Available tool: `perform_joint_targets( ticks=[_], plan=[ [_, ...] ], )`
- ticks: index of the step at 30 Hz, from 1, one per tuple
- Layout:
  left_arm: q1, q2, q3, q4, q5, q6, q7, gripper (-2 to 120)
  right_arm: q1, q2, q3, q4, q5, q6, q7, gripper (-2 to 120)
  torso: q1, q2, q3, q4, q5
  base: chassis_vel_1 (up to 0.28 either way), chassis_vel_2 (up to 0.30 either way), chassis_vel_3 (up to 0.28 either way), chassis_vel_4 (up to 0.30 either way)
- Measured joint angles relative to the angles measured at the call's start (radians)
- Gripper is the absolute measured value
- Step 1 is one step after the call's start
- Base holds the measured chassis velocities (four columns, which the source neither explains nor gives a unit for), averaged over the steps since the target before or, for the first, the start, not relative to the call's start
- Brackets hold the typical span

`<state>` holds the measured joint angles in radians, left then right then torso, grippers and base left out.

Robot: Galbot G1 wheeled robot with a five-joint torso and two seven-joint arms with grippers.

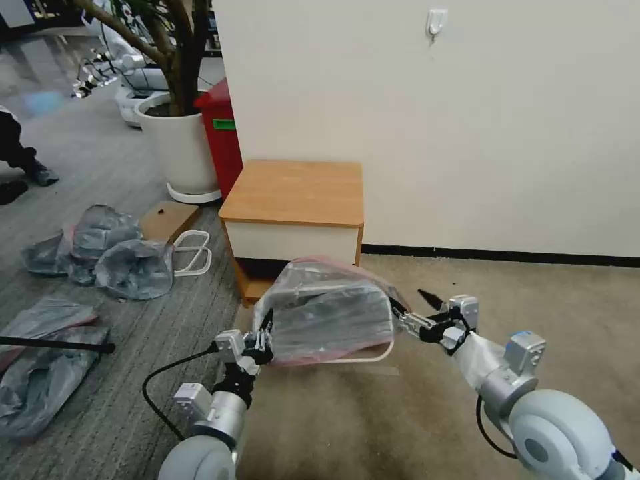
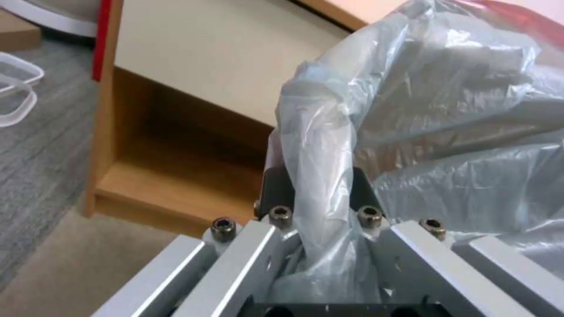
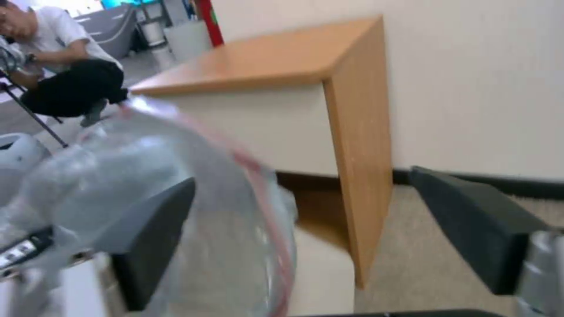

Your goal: Pick up the garbage bag from the table and place it over the trash can.

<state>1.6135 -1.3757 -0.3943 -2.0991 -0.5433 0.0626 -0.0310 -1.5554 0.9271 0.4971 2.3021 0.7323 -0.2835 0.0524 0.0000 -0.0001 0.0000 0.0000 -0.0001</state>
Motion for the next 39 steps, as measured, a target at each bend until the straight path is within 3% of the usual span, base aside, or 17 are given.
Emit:
perform_joint_targets(
  ticks=[4,12,16,18,24,37,39],
  plan=[
    [-0.006,0.002,-0.004,0.005,0.004,0.004,-0.021,5,-0.027,0.009,0.018,0.043,-0.005,0.001,-0.006,100,0.000,0.000,0.000,0.0001,0.0000,0.000,0.000,0.000,0.000],
    [-0.017,-0.030,-0.022,0.000,-0.021,0.004,-0.057,5,-0.103,0.132,-0.005,0.147,0.150,0.039,0.087,100,0.000,0.000,0.000,0.0000,-0.0001,0.000,0.000,0.000,0.000],
    [-0.015,-0.040,-0.026,-0.015,-0.056,0.004,-0.057,5,-0.101,0.252,-0.027,0.083,0.305,0.066,0.146,100,0.000,0.000,0.000,-0.0001,0.0002,0.000,0.000,0.000,0.000],
    [-0.014,-0.041,-0.026,-0.015,-0.058,0.004,-0.057,5,-0.099,0.257,-0.028,0.078,0.309,0.067,0.147,100,0.000,0.000,0.000,-0.0001,0.0002,0.000,0.000,0.000,0.000],
    [-0.014,-0.056,-0.027,-0.025,-0.076,0.008,-0.059,5,-0.019,0.400,-0.051,-0.038,0.415,0.070,0.186,98,0.000,0.000,0.000,0.0001,0.0000,0.000,0.000,0.000,0.000],
    [-0.015,-0.070,-0.030,-0.015,-0.078,0.011,-0.062,5,-0.015,0.439,-0.092,-0.044,0.372,0.071,0.134,97,0.000,0.000,0.000,0.0000,0.0000,0.000,0.000,0.000,0.000],
    [-0.013,-0.072,-0.030,-0.013,-0.080,0.011,-0.062,5,-0.004,0.449,-0.102,-0.053,0.366,0.071,0.128,91,0.000,0.000,0.000,0.0001,0.0000,0.000,0.000,0.000,0.000]
  ],
)
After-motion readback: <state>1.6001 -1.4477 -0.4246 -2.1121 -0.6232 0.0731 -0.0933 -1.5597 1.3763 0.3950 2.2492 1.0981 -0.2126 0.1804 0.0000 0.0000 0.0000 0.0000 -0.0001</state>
